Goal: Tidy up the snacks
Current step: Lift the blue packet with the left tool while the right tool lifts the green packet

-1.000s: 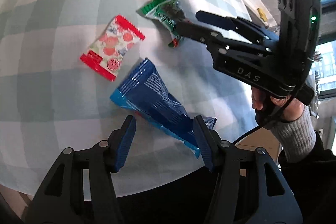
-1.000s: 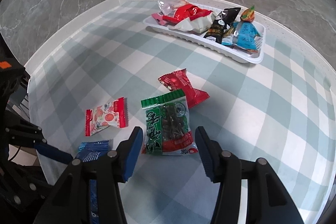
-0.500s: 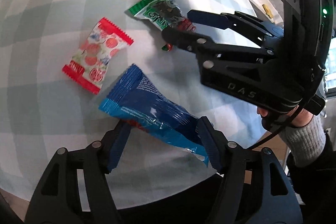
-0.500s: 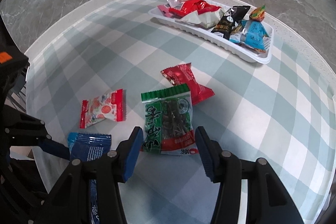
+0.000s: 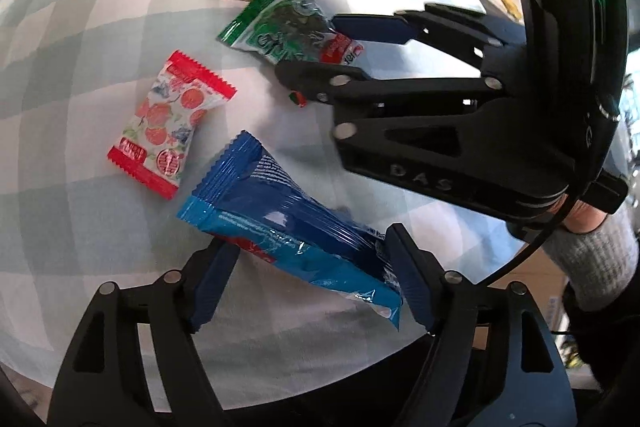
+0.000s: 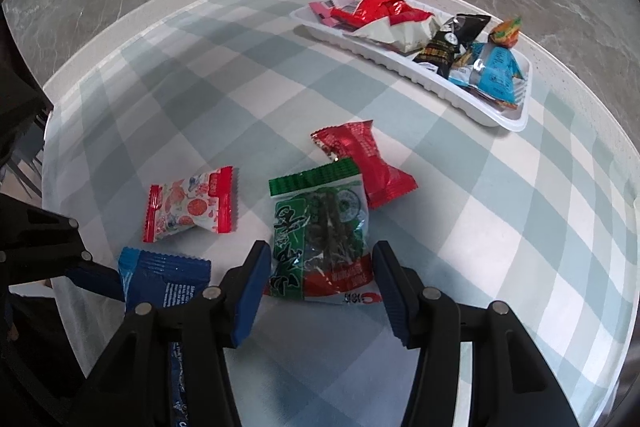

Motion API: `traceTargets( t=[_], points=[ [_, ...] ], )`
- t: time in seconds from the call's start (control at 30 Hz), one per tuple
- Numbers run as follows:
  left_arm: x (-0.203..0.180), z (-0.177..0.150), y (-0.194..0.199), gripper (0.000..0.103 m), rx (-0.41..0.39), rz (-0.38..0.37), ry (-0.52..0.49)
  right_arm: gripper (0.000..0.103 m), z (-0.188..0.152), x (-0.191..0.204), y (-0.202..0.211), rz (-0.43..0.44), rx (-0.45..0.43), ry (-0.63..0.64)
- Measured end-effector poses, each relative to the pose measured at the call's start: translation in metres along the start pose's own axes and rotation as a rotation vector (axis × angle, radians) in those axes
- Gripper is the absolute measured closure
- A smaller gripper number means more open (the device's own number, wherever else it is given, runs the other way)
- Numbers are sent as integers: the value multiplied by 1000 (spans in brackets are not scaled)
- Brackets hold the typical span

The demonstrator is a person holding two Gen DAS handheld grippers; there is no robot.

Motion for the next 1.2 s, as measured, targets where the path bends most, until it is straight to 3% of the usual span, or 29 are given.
traceTargets(
  t=[0.13,0.2,0.33,0.43,0.6,0.87,1.2],
  points=[
    [-8,-2,0,32,-32,16,-67,59,0,3,1,2,-1,12],
    [-11,-2,1,40,-49,28,-99,65,-1,3,2,-1,0,5],
    [-5,-2,6,63,-70,-29,-92,68,-5,-4,6,11,-6,-58],
    [-7,-6,8,70,-78,-64,-100,69,-9,-14,11,44,-6,-147],
    [-2,-9,15,76,-88,-105,-98,70,-20,-35,20,104,-14,-332],
    [7,-5,17,77,-83,-146,-91,70,-39,-60,31,190,-46,-604],
    [17,5,20,79,-91,-196,-66,70,-50,-73,41,239,-86,-757]
  ],
)
Point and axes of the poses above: each gripper's, at about its wrist camera, not at the fingertips, and y roughly against the way its jaws point, x to its left, z to its top, the point moved 1 cm from there along -y, roughly the way its jaws point, and after that the axes turned 15 degrees about -x, right-handed, at the moved point
